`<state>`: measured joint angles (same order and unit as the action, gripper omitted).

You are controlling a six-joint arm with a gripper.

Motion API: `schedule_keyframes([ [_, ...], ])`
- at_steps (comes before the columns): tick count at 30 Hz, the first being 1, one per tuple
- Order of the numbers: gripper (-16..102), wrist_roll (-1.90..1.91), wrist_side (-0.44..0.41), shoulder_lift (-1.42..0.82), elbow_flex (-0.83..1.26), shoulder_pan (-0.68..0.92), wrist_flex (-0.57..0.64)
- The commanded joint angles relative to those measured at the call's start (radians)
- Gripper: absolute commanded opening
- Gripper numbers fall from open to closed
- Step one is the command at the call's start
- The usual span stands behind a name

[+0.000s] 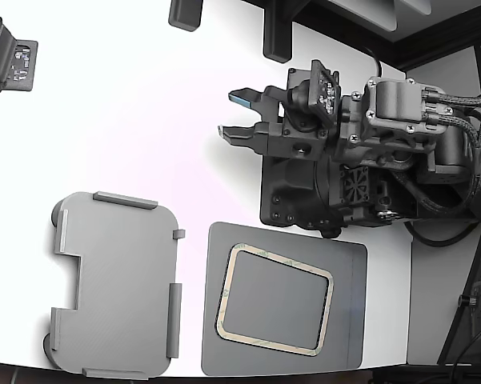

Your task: Grab top frame and put it into gray box.

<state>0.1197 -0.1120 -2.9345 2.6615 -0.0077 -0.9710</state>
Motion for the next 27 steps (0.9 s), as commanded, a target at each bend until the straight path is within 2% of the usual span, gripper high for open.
schedule_keyframes([
  [1, 99, 0.009, -0.021, -0.020, -0.025, -0.011, 0.003],
  [8, 100, 0.015, -0.028, -0.020, -0.025, -0.011, 0.002],
  [13, 94, 0.014, -0.023, -0.014, -0.037, -0.009, 0.002],
  [15, 93, -0.003, -0.021, 0.044, -0.101, 0.018, 0.003],
  [18, 72, -0.115, -0.077, 0.163, -0.245, 0.107, -0.031],
  [19, 76, -0.267, -0.078, 0.204, -0.290, 0.123, -0.060],
  [20, 88, -0.416, -0.063, 0.241, -0.327, 0.127, -0.084],
  [21, 92, -0.515, -0.055, 0.273, -0.359, 0.133, -0.107],
  [24, 95, -0.784, -0.087, 0.321, -0.411, 0.181, -0.147],
  [25, 95, -0.857, -0.075, 0.331, -0.422, 0.184, -0.158],
  [27, 87, -1.045, -0.017, 0.353, -0.442, 0.187, -0.175],
])
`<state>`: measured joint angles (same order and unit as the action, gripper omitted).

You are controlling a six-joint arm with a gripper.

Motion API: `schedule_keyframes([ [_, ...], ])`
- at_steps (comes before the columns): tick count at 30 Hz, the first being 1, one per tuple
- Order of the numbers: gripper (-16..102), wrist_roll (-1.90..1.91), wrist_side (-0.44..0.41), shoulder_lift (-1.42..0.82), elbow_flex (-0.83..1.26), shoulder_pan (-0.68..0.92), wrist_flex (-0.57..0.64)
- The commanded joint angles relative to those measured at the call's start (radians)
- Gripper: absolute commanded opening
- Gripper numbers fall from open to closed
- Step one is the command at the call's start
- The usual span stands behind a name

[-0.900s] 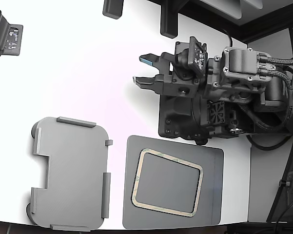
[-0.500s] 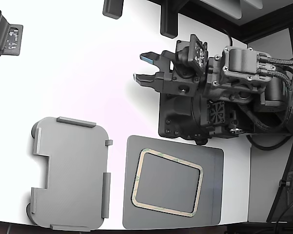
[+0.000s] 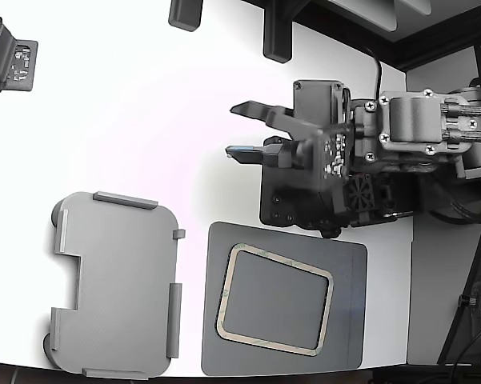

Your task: Grab top frame and put it into gray box.

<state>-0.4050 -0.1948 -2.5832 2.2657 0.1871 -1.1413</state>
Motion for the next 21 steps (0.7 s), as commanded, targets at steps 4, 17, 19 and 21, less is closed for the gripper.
schedule_keyframes([
  [4, 93, -0.825, 0.126, 0.057, -0.114, 0.032, -0.100],
  [17, 96, -1.266, 0.014, 0.336, -0.334, 0.462, -0.387],
  [19, 96, -1.278, -0.011, 0.354, -0.325, 0.534, -0.388],
  [21, 92, -1.281, -0.002, 0.391, -0.336, 0.595, -0.394],
])
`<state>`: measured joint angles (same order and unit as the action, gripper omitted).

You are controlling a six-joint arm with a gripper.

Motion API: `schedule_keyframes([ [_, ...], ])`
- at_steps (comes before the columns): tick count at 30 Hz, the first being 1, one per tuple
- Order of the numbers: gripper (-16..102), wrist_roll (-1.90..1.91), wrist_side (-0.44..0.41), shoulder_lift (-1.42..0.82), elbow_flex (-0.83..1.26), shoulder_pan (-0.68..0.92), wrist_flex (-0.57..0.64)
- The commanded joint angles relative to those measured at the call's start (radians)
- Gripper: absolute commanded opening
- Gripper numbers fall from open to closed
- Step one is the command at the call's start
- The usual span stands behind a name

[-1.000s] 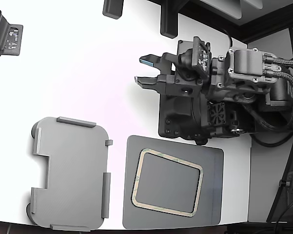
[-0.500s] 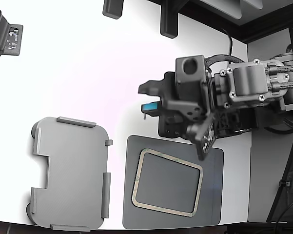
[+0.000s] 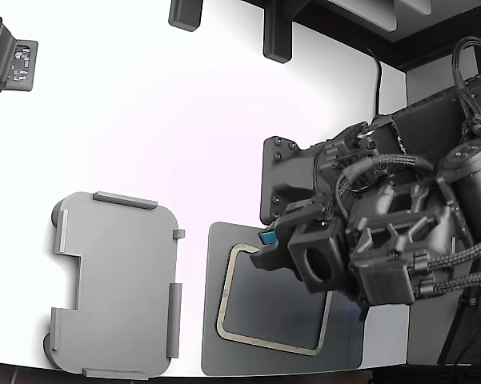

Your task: Grab top frame and put it into gray box.

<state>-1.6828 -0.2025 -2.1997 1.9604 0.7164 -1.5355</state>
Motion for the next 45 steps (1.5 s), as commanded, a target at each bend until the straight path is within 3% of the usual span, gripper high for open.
schedule_keyframes([
  [1, 89, -0.002, 0.018, 0.026, -0.035, 0.095, -0.002],
  [4, 89, 0.017, 0.054, 0.077, -0.052, 0.178, -0.012],
  [7, 100, 0.067, 0.071, 0.120, -0.052, 0.253, -0.020],
  [23, 100, 0.229, 0.080, 0.334, -0.077, 0.554, 0.021],
  [26, 91, 0.202, 0.081, 0.354, -0.092, 0.591, 0.017],
  [30, 94, 0.213, 0.109, 0.377, -0.120, 0.614, 0.009],
  [45, 84, 0.229, 0.161, 0.512, -0.164, 0.672, 0.126],
])
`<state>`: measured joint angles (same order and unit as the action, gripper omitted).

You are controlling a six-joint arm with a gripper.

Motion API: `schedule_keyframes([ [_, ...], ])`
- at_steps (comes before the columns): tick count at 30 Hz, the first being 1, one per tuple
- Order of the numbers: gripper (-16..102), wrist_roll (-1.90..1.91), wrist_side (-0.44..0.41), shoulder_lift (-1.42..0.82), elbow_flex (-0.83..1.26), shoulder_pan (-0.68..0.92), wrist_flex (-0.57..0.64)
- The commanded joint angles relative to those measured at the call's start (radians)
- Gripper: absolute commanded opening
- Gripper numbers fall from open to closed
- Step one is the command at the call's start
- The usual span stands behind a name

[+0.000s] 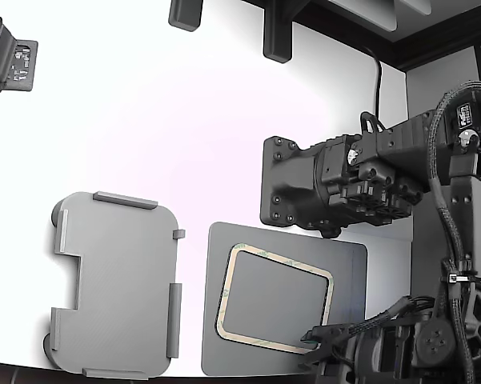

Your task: Grab top frame and put it into gray box.

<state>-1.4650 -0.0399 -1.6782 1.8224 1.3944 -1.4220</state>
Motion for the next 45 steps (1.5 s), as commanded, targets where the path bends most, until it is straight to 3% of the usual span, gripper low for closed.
schedule_keyframes([
  [1, 84, 0.018, -0.005, 0.002, -0.025, 0.000, 0.018],
  [6, 84, 0.049, -0.020, 0.049, -0.031, 0.032, 0.040],
  [20, 68, 0.054, 0.008, 0.100, -0.051, 0.035, 0.040],
  [45, 51, 0.044, -0.021, 0.123, -0.009, 0.035, 0.091],
])
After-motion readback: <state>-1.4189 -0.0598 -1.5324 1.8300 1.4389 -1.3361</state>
